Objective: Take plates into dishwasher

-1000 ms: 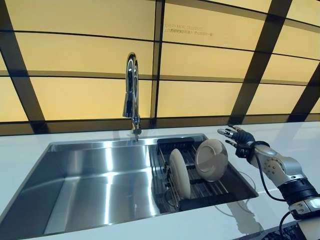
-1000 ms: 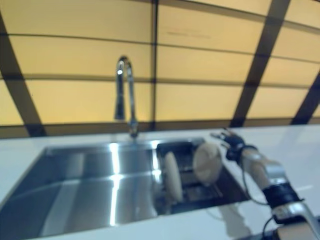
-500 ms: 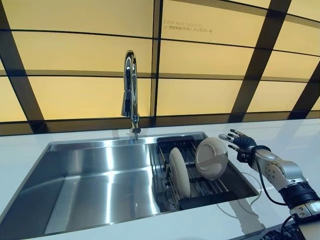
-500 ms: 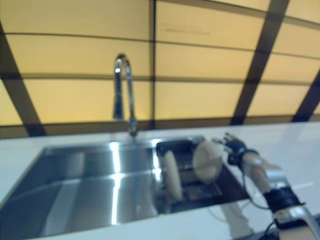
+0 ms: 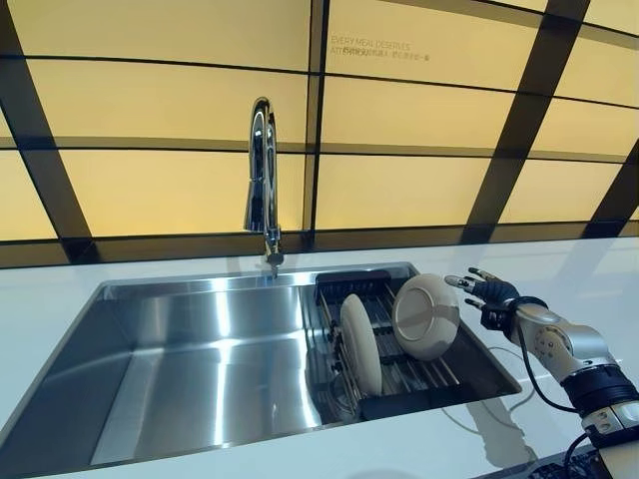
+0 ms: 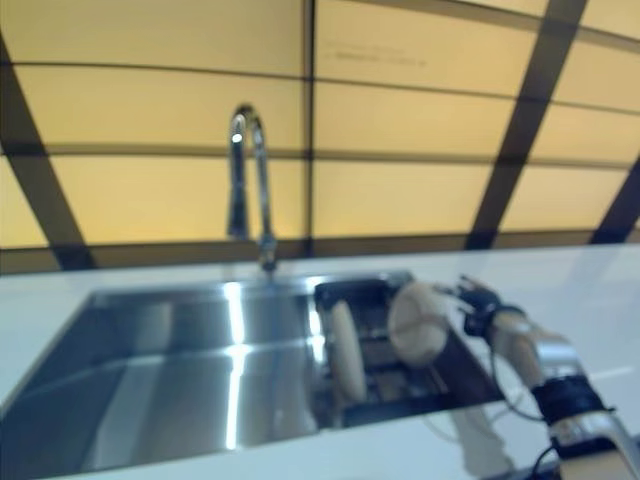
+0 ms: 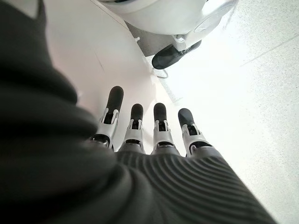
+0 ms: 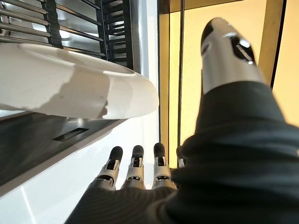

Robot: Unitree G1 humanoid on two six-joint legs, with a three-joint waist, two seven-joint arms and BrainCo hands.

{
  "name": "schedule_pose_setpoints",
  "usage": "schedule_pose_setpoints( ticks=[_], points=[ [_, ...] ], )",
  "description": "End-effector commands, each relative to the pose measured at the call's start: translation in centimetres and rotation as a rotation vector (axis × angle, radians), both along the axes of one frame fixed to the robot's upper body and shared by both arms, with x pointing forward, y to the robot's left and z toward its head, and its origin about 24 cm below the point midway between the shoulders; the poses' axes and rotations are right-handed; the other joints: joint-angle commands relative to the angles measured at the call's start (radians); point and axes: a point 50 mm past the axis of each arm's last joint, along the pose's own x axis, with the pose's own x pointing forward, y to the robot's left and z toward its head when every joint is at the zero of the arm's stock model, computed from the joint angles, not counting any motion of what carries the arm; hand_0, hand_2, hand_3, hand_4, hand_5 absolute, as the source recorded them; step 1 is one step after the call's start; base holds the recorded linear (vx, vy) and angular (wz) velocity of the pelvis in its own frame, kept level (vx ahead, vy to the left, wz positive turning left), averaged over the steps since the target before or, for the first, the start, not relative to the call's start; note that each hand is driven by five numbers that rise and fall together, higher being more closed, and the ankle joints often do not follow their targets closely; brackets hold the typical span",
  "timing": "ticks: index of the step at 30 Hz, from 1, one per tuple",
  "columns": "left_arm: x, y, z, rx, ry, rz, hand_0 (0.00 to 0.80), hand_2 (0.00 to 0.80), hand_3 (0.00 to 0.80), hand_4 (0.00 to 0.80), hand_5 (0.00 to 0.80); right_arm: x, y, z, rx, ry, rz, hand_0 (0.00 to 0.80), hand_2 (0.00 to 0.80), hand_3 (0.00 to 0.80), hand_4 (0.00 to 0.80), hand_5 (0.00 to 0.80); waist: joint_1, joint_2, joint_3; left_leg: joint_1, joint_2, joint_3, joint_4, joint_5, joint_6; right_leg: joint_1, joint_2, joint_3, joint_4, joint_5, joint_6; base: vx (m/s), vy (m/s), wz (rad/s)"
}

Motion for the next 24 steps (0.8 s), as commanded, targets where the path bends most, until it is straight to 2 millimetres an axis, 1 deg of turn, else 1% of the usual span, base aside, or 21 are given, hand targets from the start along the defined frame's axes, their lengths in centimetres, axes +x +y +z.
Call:
schedule_pose_setpoints(
  ticks=[1,12,19,24],
  points=[
    [2.5,0.4,0.7,0.029,-0.058,-0.048,0.000,0.000,0.000,0.000,0.000,0.2,-1.3,2.1,-0.032,-0.062,-0.021,0.000,0.000,0.000,0.000,0.000,0.013,-0.020,0.006,0.008,-0.057,0.001,0.003,-0.079,0.031,0.047,0.071,0.029,0.003,-0.074,0.007,0.000,0.000,0.00],
    [2.6,0.5,0.7,0.028,-0.061,-0.055,0.000,0.000,0.000,0.000,0.000,0.1,-0.1,0.6,-0.044,-0.004,0.058,0.000,0.000,0.000,0.000,0.000,0.015,-0.021,0.011,0.007,-0.057,0.004,0.003,-0.078,0.032,0.047,0.071,0.024,0.003,-0.073,0.008,0.000,0.000,0.00],
    [2.7,0.3,0.7,0.026,-0.064,-0.060,0.000,0.000,0.000,0.000,0.000,-0.1,0.5,-0.8,-0.067,0.057,0.100,0.000,0.000,0.000,0.000,0.000,0.017,-0.022,0.015,0.007,-0.057,0.004,0.003,-0.078,0.034,0.046,0.071,0.020,0.005,-0.074,0.008,0.000,0.000,0.00],
    [2.7,0.4,0.7,0.027,-0.062,-0.060,0.000,0.000,0.000,0.000,0.000,-0.2,0.6,-1.6,-0.080,0.096,0.109,0.000,0.000,0.000,0.000,0.000,0.021,-0.023,0.018,0.007,-0.057,0.007,0.003,-0.077,0.035,0.046,0.072,0.015,0.005,-0.073,0.008,0.000,0.000,0.00]
  ],
)
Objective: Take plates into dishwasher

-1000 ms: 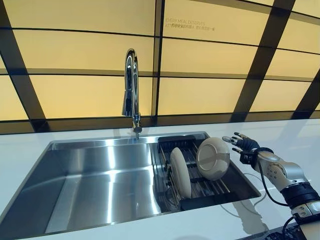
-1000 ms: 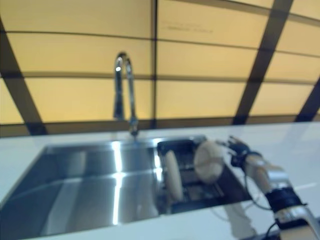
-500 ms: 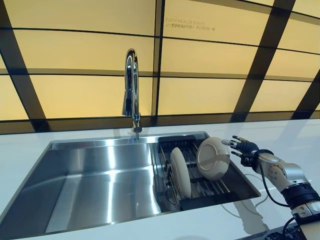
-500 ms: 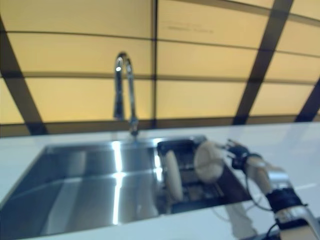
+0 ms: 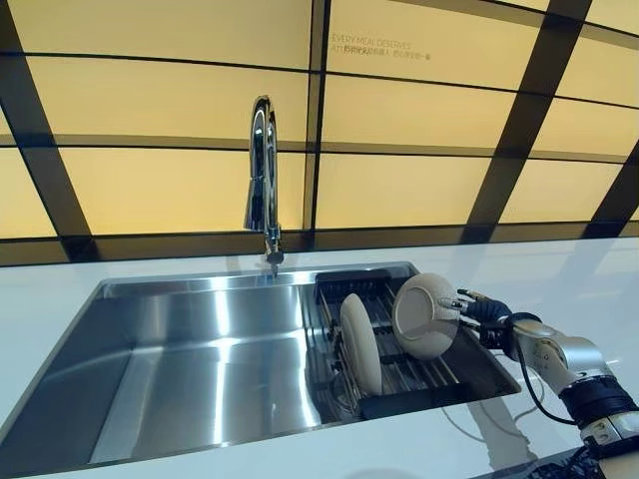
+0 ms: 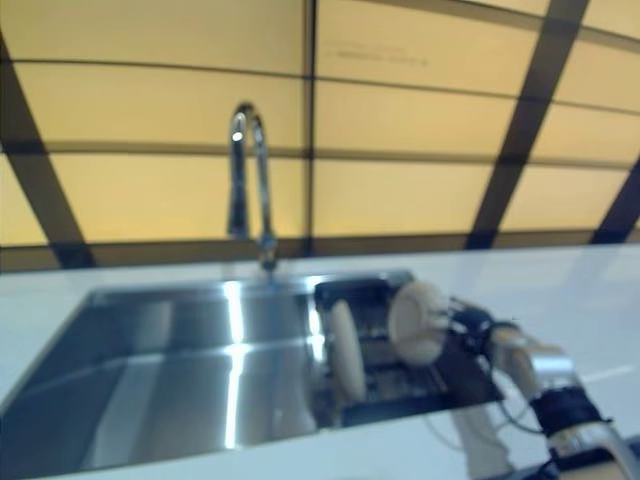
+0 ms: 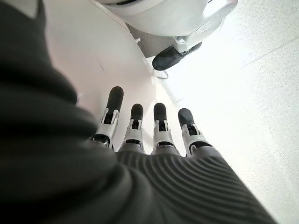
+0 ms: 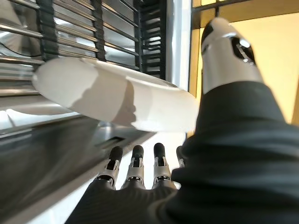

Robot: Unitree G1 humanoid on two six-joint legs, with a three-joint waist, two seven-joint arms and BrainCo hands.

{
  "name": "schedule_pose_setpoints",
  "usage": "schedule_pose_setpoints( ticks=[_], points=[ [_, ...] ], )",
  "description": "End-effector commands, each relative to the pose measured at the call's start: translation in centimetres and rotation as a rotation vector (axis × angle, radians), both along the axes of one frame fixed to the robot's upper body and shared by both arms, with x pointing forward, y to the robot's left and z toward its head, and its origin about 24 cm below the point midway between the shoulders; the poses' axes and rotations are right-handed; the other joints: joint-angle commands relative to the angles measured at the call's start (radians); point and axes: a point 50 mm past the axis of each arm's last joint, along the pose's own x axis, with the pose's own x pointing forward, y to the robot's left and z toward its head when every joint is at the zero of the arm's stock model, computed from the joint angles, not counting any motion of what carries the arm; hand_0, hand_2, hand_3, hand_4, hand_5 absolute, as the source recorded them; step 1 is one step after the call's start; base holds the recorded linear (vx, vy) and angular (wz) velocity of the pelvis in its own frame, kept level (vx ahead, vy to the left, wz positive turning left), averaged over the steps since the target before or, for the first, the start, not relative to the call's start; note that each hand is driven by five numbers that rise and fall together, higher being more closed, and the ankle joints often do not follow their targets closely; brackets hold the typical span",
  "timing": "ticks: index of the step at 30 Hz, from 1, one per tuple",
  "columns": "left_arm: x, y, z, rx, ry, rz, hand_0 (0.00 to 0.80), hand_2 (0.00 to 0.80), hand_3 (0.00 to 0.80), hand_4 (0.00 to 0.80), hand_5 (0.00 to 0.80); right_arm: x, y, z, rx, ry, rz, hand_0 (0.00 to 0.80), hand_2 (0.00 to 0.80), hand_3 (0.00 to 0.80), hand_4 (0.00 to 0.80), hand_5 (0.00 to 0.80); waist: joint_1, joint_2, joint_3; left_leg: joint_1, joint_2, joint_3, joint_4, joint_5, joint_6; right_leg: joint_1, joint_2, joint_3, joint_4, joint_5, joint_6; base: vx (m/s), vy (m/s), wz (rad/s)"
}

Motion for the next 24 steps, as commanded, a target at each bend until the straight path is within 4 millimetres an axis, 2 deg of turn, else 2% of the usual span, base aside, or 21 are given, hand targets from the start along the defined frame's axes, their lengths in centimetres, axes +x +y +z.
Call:
schedule_pose_setpoints(
  ticks=[1,24],
  points=[
    [2.5,0.5,0.7,0.030,-0.058,-0.058,0.000,0.000,0.000,0.000,0.000,0.7,0.3,1.3,-0.052,-0.036,0.025,0.000,0.000,0.000,0.000,0.000,0.020,-0.017,0.013,0.006,-0.057,0.007,0.003,-0.080,0.039,0.046,0.071,0.014,0.005,-0.073,0.008,0.000,0.000,0.00],
    [3.0,0.3,0.8,0.023,-0.067,-0.079,0.000,0.000,0.000,0.000,0.000,1.0,1.8,0.0,-0.046,0.009,0.039,0.000,0.000,0.000,0.000,0.000,0.028,-0.016,0.031,0.007,-0.057,0.007,0.003,-0.079,0.043,0.045,0.069,0.012,0.011,-0.072,0.008,0.000,0.000,0.00]
  ],
)
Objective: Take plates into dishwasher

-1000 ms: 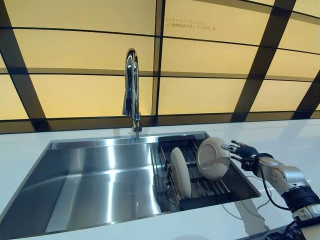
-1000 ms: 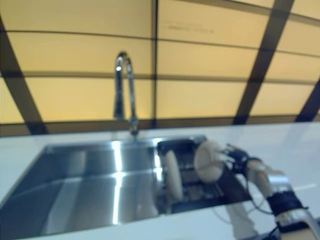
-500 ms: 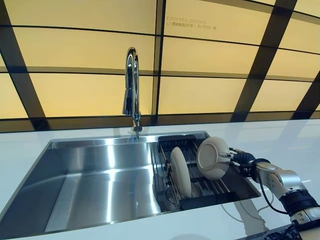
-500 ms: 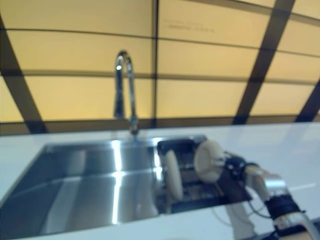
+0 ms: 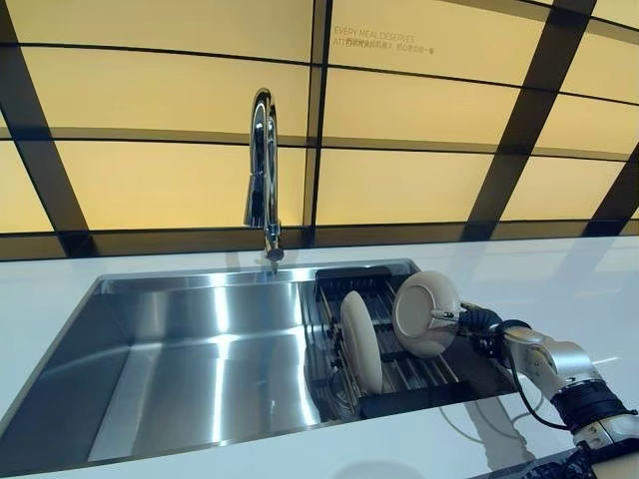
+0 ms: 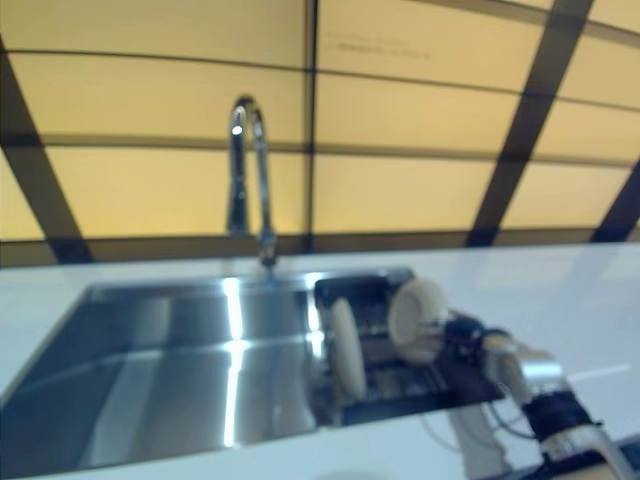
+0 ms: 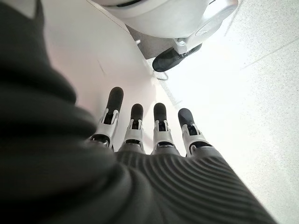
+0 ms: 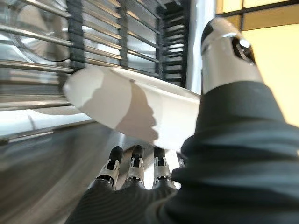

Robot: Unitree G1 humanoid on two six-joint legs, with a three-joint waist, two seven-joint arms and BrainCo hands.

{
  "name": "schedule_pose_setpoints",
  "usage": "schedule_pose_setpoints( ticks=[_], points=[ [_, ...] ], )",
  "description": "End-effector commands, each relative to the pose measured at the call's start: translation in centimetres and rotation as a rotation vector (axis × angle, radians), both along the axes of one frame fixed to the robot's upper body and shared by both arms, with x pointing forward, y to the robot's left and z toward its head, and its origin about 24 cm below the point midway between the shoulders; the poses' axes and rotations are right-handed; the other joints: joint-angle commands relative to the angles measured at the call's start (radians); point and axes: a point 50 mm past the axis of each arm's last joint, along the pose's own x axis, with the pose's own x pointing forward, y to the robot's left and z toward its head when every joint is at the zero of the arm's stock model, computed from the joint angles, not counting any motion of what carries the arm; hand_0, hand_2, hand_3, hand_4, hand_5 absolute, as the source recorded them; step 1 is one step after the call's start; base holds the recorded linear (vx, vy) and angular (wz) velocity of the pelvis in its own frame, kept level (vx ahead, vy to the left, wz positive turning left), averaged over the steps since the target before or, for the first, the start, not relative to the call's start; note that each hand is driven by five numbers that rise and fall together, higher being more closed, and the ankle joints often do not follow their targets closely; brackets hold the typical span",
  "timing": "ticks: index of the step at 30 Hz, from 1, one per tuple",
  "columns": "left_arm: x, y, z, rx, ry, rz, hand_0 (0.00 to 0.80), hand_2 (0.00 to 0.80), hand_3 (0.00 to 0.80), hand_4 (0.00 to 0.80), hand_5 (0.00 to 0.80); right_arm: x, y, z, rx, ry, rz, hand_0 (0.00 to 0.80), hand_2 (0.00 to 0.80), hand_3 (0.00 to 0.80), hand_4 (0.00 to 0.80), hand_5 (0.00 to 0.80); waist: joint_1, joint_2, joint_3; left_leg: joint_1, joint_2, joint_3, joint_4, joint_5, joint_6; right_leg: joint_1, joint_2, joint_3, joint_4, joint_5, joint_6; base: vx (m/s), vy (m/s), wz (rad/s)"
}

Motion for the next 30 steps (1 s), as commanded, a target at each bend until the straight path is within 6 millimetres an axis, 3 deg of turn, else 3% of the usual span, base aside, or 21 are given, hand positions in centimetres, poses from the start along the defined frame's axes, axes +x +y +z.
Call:
schedule_pose_setpoints(
  ticks=[1,21,22,25,26,27,30],
  points=[
    [2.6,0.2,0.7,0.021,-0.056,-0.076,0.000,0.000,0.000,0.000,0.000,1.0,0.5,1.3,-0.028,-0.035,0.000,0.000,0.000,0.000,0.000,0.000,0.029,-0.009,0.014,0.007,-0.058,0.007,0.003,-0.080,0.044,0.045,0.068,0.012,0.010,-0.073,0.008,0.000,0.000,0.00],
    [2.7,-0.2,0.6,0.018,-0.040,-0.119,0.000,0.000,0.000,0.000,0.000,2.3,0.7,1.5,0.034,-0.030,-0.126,0.000,0.000,0.000,0.000,0.000,0.055,-0.002,0.026,0.011,-0.059,-0.003,0.004,-0.080,0.048,0.048,0.064,0.005,0.018,-0.073,0.006,0.002,0.000,0.00],
    [2.7,-0.3,0.5,0.017,-0.040,-0.119,0.000,0.000,0.000,0.000,0.000,2.3,0.8,1.5,0.037,-0.033,-0.129,0.078,0.078,0.078,0.078,0.078,0.055,-0.002,0.026,0.011,-0.058,-0.003,0.004,-0.080,0.048,0.048,0.063,0.005,0.018,-0.073,0.006,0.000,0.000,0.00],
    [2.6,-0.4,0.5,0.014,-0.040,-0.121,0.000,0.000,0.000,0.000,0.000,2.3,0.7,1.6,0.035,-0.045,-0.144,0.056,0.056,0.056,0.056,0.056,0.056,0.000,0.026,0.011,-0.059,-0.004,0.005,-0.081,0.049,0.048,0.063,0.005,0.020,-0.074,0.006,0.000,0.000,0.00],
    [2.6,-0.4,0.5,0.014,-0.040,-0.122,0.000,0.000,0.000,0.000,0.000,2.4,0.7,1.7,0.033,-0.050,-0.148,0.000,0.000,0.000,0.000,0.000,0.056,0.000,0.027,0.011,-0.059,-0.004,0.006,-0.082,0.049,0.049,0.063,0.005,0.020,-0.075,0.005,0.000,0.000,0.00],
    [2.7,-0.4,0.5,0.014,-0.040,-0.123,0.000,0.000,0.000,0.000,0.000,2.4,0.8,1.7,0.036,-0.054,-0.151,0.000,0.000,0.000,0.000,0.000,0.056,0.001,0.028,0.011,-0.059,-0.004,0.006,-0.082,0.049,0.048,0.062,0.005,0.022,-0.075,0.005,0.000,0.000,0.00],
    [2.8,-0.4,0.5,0.013,-0.040,-0.126,0.000,0.000,0.000,0.000,0.000,2.5,0.9,1.8,0.029,-0.075,-0.163,0.088,0.088,0.088,0.088,0.088,0.056,0.002,0.029,0.011,-0.059,-0.003,0.008,-0.082,0.050,0.048,0.061,0.005,0.022,-0.075,0.005,0.000,0.000,0.00]
  ],
)
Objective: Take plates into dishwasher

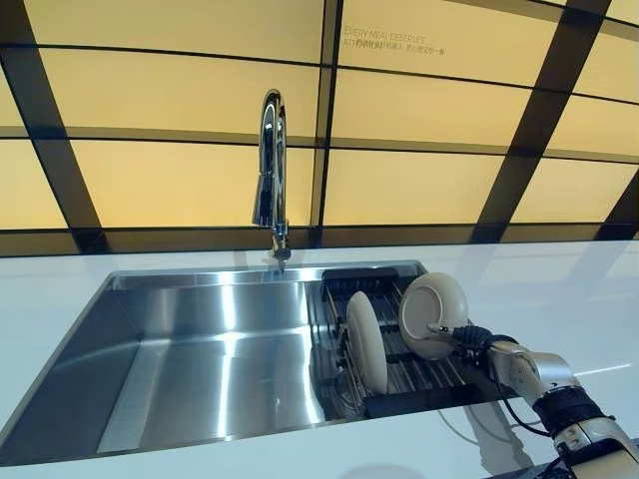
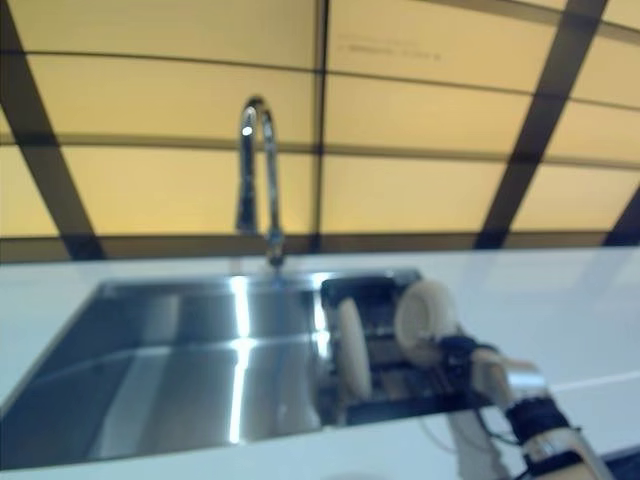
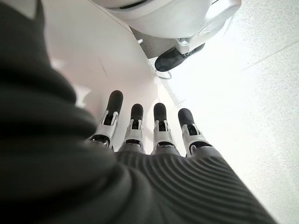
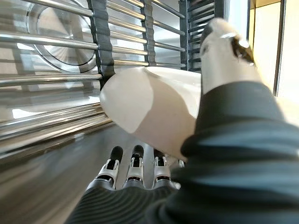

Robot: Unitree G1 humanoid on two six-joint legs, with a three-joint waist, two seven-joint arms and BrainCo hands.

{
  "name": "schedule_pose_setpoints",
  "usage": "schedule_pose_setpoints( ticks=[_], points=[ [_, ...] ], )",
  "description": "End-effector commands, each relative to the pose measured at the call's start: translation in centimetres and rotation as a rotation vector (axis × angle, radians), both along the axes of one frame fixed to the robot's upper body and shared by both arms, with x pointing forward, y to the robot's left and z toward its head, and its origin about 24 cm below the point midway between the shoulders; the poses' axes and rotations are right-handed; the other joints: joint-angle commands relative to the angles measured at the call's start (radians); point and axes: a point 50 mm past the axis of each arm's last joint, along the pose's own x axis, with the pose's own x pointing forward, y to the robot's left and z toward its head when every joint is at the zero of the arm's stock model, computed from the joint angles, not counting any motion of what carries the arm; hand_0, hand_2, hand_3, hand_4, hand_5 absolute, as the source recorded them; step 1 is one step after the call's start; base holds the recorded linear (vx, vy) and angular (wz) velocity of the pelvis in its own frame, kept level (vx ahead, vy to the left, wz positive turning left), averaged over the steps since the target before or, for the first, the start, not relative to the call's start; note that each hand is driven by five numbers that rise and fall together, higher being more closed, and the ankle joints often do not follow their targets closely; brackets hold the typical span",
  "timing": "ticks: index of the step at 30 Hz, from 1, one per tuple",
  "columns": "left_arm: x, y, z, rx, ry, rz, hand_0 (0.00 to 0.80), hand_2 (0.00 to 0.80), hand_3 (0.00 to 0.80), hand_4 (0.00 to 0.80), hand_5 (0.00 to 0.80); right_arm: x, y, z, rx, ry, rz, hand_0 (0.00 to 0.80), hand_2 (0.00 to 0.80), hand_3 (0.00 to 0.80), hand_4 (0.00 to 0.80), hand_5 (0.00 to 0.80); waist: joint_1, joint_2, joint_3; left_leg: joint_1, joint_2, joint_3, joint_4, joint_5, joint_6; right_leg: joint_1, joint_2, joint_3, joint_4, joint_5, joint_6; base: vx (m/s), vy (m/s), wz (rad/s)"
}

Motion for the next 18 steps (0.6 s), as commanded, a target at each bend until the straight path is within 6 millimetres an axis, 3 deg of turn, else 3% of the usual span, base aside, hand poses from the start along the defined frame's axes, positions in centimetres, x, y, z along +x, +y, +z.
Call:
schedule_pose_setpoints(
  ticks=[1,2,4,6,8,10,12,13,15,18],
  points=[
    [2.2,-0.1,0.4,0.020,-0.027,-0.097,0.000,0.000,0.000,0.000,0.000,2.7,0.5,4.8,-0.024,-0.180,-0.009,0.097,0.097,0.097,0.097,0.097,0.030,-0.005,0.019,0.009,-0.061,0.003,0.008,-0.084,0.053,0.036,0.060,0.013,0.022,-0.075,0.006,0.000,0.000,0.00],
    [2.2,-0.1,0.4,0.019,-0.027,-0.099,0.000,0.000,0.000,0.000,0.000,2.7,0.4,4.9,-0.034,-0.190,-0.016,0.082,0.082,0.082,0.082,0.082,0.031,-0.004,0.020,0.009,-0.062,0.002,0.008,-0.085,0.053,0.037,0.061,0.014,0.022,-0.075,0.005,0.000,0.000,0.00],
    [2.2,-0.2,0.4,0.018,-0.027,-0.099,0.000,0.000,0.000,0.000,0.000,2.8,0.4,5.0,-0.044,-0.199,-0.019,0.151,0.151,0.151,0.151,0.151,0.031,-0.004,0.020,0.009,-0.061,0.002,0.008,-0.084,0.052,0.037,0.061,0.013,0.022,-0.075,0.005,0.000,0.000,0.00],
    [2.2,-0.2,0.4,0.017,-0.027,-0.100,0.000,0.000,0.000,0.000,0.000,2.8,0.4,5.2,-0.059,-0.209,-0.021,0.157,0.157,0.157,0.157,0.157,0.030,-0.004,0.021,0.009,-0.062,0.001,0.008,-0.084,0.053,0.036,0.061,0.014,0.023,-0.075,0.005,0.000,0.000,0.00],
    [2.2,-0.3,0.4,0.016,-0.027,-0.101,0.000,0.000,0.000,0.000,0.000,2.8,0.3,5.3,-0.065,-0.217,-0.029,0.314,0.314,0.314,0.314,0.314,0.030,-0.003,0.022,0.009,-0.061,0.001,0.008,-0.084,0.053,0.036,0.060,0.014,0.025,-0.076,0.005,0.000,0.000,0.00],
    [2.2,-0.4,0.3,0.014,-0.027,-0.101,0.000,0.000,0.000,0.000,0.000,2.8,0.2,5.5,-0.080,-0.238,-0.041,0.402,0.402,0.402,0.402,0.402,0.030,-0.003,0.023,0.008,-0.062,0.001,0.009,-0.084,0.053,0.036,0.060,0.014,0.024,-0.076,0.004,0.000,0.000,0.00],
    [2.2,-0.5,0.3,0.012,-0.027,-0.103,0.000,0.000,0.000,0.000,0.000,2.8,0.1,5.8,-0.097,-0.262,-0.055,0.546,0.546,0.546,0.546,0.546,0.029,-0.001,0.023,0.007,-0.062,0.000,0.009,-0.084,0.053,0.034,0.059,0.015,0.025,-0.076,0.005,0.000,0.000,0.00],
    [2.2,-0.5,0.3,0.012,-0.027,-0.103,0.000,0.000,0.000,0.000,0.000,2.8,0.1,5.8,-0.100,-0.266,-0.056,0.565,0.565,0.565,0.565,0.565,0.029,-0.001,0.023,0.006,-0.062,0.000,0.009,-0.084,0.053,0.034,0.059,0.016,0.026,-0.076,0.005,0.000,0.000,0.00],
    [2.2,-0.5,0.3,0.012,-0.026,-0.102,0.000,0.000,0.000,0.000,0.000,2.8,0.1,6.0,-0.112,-0.280,-0.066,0.797,0.797,0.797,0.797,0.797,0.028,-0.001,0.024,0.007,-0.062,0.001,0.009,-0.084,0.053,0.034,0.059,0.015,0.026,-0.076,0.005,0.000,0.000,0.00],
    [2.2,-0.6,0.3,0.011,-0.027,-0.103,0.000,0.000,0.000,0.000,0.000,2.8,0.2,6.4,-0.128,-0.315,-0.078,0.800,0.800,0.800,0.800,0.800,0.027,0.000,0.025,0.007,-0.063,0.000,0.008,-0.083,0.054,0.034,0.059,0.016,0.025,-0.075,0.004,0.000,0.000,0.00]
  ],
)
